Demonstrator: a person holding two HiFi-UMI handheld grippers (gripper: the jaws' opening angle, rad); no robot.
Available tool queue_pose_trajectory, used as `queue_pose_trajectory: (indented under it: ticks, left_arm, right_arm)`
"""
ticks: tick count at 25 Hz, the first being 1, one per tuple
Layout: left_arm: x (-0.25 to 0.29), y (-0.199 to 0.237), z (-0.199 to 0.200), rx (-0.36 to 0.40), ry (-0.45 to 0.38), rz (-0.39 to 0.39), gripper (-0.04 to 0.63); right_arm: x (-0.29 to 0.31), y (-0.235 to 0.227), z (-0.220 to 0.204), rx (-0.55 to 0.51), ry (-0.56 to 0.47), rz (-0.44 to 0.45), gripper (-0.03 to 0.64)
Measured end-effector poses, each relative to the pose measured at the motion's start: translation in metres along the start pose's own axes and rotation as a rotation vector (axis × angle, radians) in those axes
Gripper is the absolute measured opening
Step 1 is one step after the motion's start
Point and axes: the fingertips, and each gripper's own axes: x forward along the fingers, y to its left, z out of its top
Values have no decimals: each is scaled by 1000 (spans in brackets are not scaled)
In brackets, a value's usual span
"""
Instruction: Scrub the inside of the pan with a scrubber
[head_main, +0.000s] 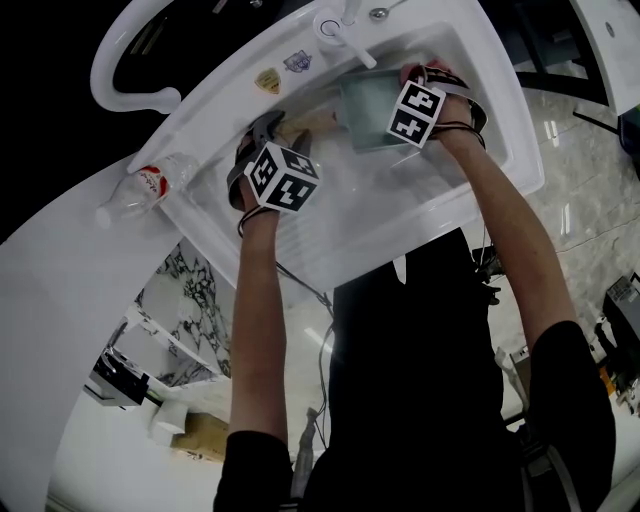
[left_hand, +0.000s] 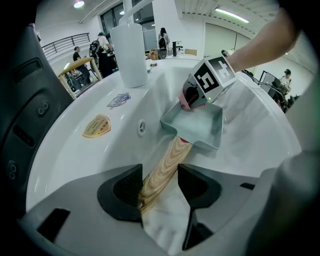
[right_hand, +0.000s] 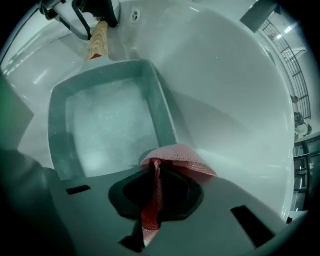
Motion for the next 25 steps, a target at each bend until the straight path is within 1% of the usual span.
queue_pose_trajectory:
  ticks: [2, 6, 12, 15, 20, 22, 23, 25]
  left_arm:
    - [-1, 0, 0, 4, -4, 4, 227]
    - [-1, 0, 0, 4, -2, 1, 227]
    - [0, -1, -1, 3, -6, 6, 227]
    - [1, -1, -2, 3, -12, 12, 227]
    - [0, -1, -1, 7, -19, 31, 227]
    - [-4, -1, -2, 17, -21, 54, 227]
    - [-8, -2, 0, 11, -23, 69, 226]
    - [-21, -6, 8, -20, -41, 98, 190]
  right_arm:
    - [-1, 0, 4, 1, -12, -25, 35]
    - [-7, 3, 25, 2, -82, -63, 35]
    - [-18, 15, 74, -20, -178, -69, 37]
    - [-34, 18, 89, -36, -226, -79, 37]
    - [-75, 19, 85, -96, -265, -106, 38]
    - [-92, 19, 78, -130, -279, -127, 38]
    - [-102, 19, 74, -150, -289, -141, 38]
    - [-121, 19, 65, -191, -313, -172, 38]
